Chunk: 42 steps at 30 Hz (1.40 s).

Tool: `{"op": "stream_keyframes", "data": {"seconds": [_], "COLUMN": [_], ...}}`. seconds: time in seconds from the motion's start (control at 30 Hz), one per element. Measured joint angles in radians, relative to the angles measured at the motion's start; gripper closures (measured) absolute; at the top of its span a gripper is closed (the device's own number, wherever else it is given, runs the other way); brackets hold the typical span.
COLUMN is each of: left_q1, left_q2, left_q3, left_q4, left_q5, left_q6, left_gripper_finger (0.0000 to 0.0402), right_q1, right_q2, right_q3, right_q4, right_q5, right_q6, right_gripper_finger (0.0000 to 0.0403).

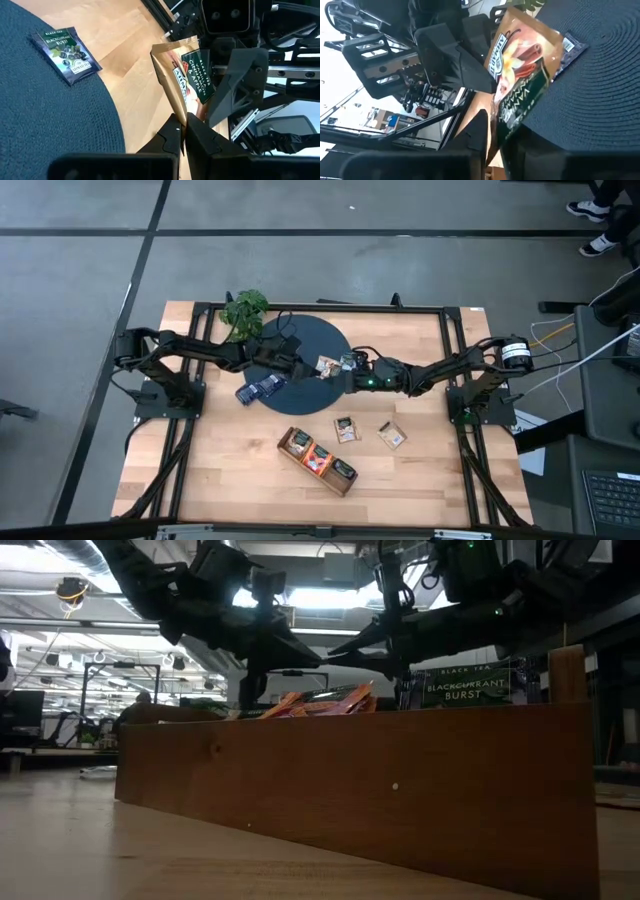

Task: Pick & Place Tea
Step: Put the brown tea bag into the left section of the wooden organizer

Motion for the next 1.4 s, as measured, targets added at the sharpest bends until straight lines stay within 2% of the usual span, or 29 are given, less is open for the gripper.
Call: {"op": "stream_keyframes", "data": {"seconds": [0.23, 0.5, 0.97, 1.2, 1.4], "left_q1": [0.0, 0.015, 0.092, 0.074, 0.074], "left_q2": [-0.001, -0.001, -0.001, 0.012, 0.103], "left_q3": [0.0, 0.0, 0.004, 0.073, 0.164], "left_q4": [-0.032, -0.042, -0.02, -0.022, -0.039], "left_q5": [0.023, 0.176, 0.356, 0.401, 0.436], "left_q6": [0.007, 0.01, -0.033, -0.009, -0.002], "left_gripper_finger": [0.0394, 0.0358, 0.0325, 0.0326, 0.0325], "right_q1": [0.0, 0.0, 0.0, 0.0, 0.0], "right_q2": [0.0, 0.0, 0.0, 0.0, 0.0], "right_q3": [0.0, 0.001, 0.001, 0.001, 0.028], "right_q4": [-0.002, -0.047, -0.106, -0.105, -0.127], "right_q5": [-0.003, -0.067, -0.355, -0.37, -0.416], "right_q6": [-0.02, -0.023, -0.048, -0.053, -0.076], "right_gripper_finger": [0.0394, 0.0399, 0.0401, 0.0401, 0.0402]}}
